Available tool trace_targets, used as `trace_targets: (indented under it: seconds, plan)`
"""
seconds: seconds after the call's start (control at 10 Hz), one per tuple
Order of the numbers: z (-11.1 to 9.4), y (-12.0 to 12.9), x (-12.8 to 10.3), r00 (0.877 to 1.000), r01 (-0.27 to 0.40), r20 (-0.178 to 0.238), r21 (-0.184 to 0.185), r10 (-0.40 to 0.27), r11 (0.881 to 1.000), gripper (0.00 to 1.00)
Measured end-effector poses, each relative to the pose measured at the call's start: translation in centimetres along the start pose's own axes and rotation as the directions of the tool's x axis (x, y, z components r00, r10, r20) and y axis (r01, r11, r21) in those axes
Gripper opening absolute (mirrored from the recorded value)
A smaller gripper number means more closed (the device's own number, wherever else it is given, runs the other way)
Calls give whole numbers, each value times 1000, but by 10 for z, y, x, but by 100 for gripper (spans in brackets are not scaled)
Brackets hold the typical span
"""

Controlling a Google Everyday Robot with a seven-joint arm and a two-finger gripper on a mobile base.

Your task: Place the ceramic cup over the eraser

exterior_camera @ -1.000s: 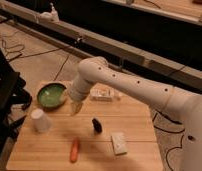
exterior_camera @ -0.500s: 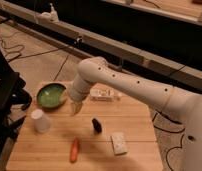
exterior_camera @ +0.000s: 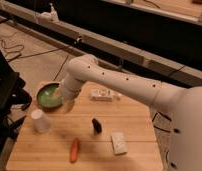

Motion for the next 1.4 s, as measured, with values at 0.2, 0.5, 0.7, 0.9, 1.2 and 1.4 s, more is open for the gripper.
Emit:
trace_targets:
  seconds: [0.2, 0.5, 0.7, 0.9, 1.2, 1.4]
  plan:
    - [34, -13, -21, 998, 30, 56, -35, -28, 999, 62]
    - [70, -31, -43, 989, 55, 139, -64, -46, 996, 62]
    - [93, -47, -58, 981, 82, 181, -77, -67, 994, 62]
    - [118, -57, -70, 972, 105, 221, -96, -82, 990, 62]
    - [129, -59, -77, 964, 113, 253, -112, -82, 987, 62]
    - [129, -58, -75, 964, 111, 252, -111, -80, 988, 62]
